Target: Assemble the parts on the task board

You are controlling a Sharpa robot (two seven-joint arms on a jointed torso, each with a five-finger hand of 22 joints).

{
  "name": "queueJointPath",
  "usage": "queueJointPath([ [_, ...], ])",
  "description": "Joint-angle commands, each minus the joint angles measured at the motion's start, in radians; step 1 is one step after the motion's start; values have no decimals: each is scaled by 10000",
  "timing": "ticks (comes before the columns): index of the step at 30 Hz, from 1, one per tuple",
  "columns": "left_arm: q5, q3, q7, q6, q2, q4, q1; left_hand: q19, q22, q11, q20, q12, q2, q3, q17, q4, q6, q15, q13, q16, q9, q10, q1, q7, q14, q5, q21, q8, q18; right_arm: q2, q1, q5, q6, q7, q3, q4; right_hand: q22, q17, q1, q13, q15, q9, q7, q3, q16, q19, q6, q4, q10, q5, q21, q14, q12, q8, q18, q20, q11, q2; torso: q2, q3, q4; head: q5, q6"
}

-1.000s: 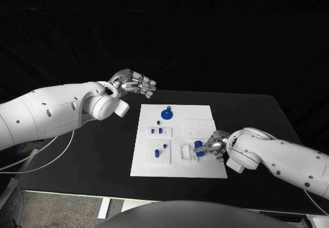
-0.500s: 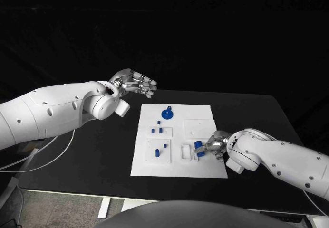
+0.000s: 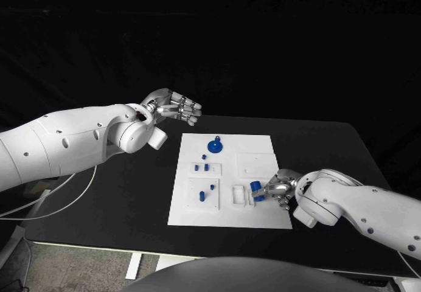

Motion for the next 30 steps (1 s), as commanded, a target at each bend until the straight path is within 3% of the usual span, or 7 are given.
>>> queueJointPath([
  [1, 62, 8, 49, 117, 10, 23, 5, 77, -8, 0, -22, -19, -80, -19, 16, 52, -78, 37, 2, -27, -2, -48, 21, -14, 52, -2, 5, 4, 168, -68, 8, 127, -135, -9, 33, 190, 678, -12, -67, -12, -67, 24, -15, -89, -35, 511, 91, 8, 46, 25, 42, 18, 18, 30, 11, -67, -86, 65, 1, -4, -4, 2, -8],
  [13, 62, 8, 33, 141, 18, 31, 5, 80, -31, 3, -24, -19, -106, -3, 19, 64, -99, 37, 2, -27, -3, -50, 31, -8, 53, 8, 10, 3, 166, 29, 18, 304, 18, -71, 69, 446, 675, -19, -54, -25, -74, -23, -28, -228, -36, 509, 151, 58, 53, 7, 40, 18, 1, 29, -6, -78, -94, 31, 12, 7, 8, 22, -35],
  [17, 62, 8, 29, 151, 38, 31, 5, 80, -31, 3, -24, -19, -106, -3, 19, 64, -99, 37, 2, -27, -3, -50, 31, -8, 53, 8, 10, 3, 166, 184, 38, 382, 179, -127, 62, 380, 681, -21, -36, -32, -69, -49, -19, -408, -35, 498, 135, 148, 30, -4, 35, 18, -17, 30, -9, -70, -88, 39, 9, -6, 15, 10, -32],
  [30, 62, 8, 6, 155, 34, 46, 7, 84, -62, 6, -20, -20, -116, 0, 20, 94, -105, 41, 2, -27, -1, -57, 19, -7, 52, 1, 7, 6, 165, 671, 55, 383, 273, -265, -91, -56, 677, -28, -47, -44, -65, -59, -25, -545, -46, 499, 147, 225, 20, 3, 8, 11, -37, 29, -7, -70, -86, 71, 11, 2, 12, 76, -52],
])
